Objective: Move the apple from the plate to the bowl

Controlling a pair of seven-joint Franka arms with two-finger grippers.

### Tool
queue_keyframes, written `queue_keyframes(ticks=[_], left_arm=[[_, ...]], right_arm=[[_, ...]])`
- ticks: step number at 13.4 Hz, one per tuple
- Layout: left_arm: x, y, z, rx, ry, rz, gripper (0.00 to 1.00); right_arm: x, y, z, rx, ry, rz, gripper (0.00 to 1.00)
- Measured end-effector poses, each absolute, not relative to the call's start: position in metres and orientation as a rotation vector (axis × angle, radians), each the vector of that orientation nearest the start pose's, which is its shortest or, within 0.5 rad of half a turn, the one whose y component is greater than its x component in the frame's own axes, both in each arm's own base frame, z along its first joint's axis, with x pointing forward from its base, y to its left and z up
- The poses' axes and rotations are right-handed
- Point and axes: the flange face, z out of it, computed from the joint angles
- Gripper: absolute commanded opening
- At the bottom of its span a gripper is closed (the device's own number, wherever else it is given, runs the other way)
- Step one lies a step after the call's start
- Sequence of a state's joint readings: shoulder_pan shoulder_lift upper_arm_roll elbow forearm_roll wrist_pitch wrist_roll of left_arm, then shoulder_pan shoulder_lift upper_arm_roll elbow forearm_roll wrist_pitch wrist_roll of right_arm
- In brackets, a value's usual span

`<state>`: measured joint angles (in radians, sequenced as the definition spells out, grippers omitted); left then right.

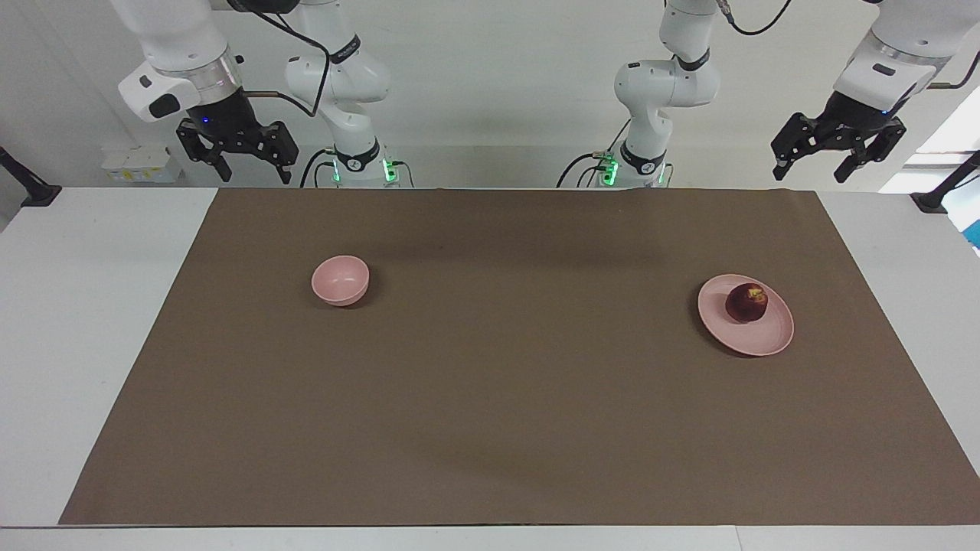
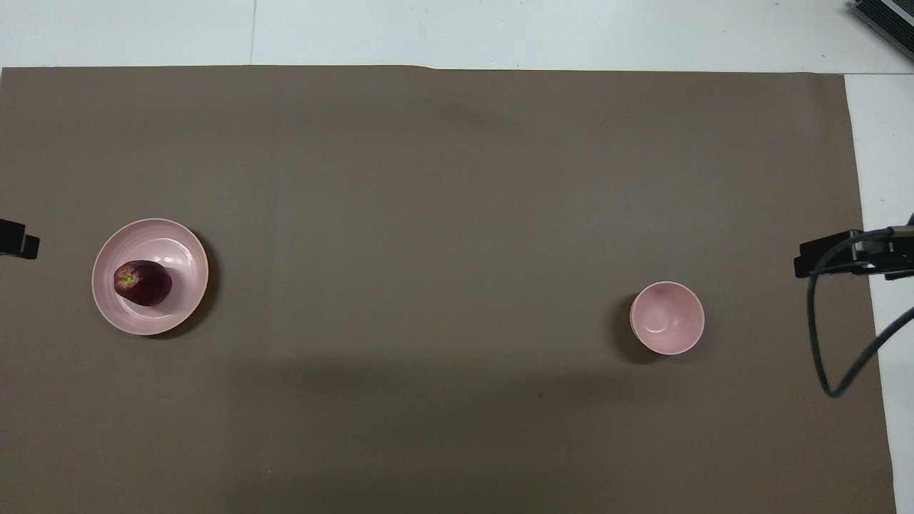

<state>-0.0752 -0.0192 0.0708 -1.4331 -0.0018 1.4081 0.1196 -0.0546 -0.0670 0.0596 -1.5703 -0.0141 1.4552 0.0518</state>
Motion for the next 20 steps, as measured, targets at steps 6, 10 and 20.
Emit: queue_keyframes(ticks=[6,10,20], left_arm=[[0.5261,-0.0009,0.6856,-3.139,0.219,0.014,1.00],[0.5257,-0.0037,0.6851,-3.138,0.229,0.016,1.00],[0.5251,-0.0066,0.6851,-3.138,0.237,0.020,1.00]], right_arm=[[0.5215,0.0022,0.6509,-3.159,0.076,0.075,1.00],[0.5215,0.0021,0.6509,-3.159,0.076,0.075,1.00],[0.5215,0.0021,0.6509,-3.159,0.076,0.075,1.00]])
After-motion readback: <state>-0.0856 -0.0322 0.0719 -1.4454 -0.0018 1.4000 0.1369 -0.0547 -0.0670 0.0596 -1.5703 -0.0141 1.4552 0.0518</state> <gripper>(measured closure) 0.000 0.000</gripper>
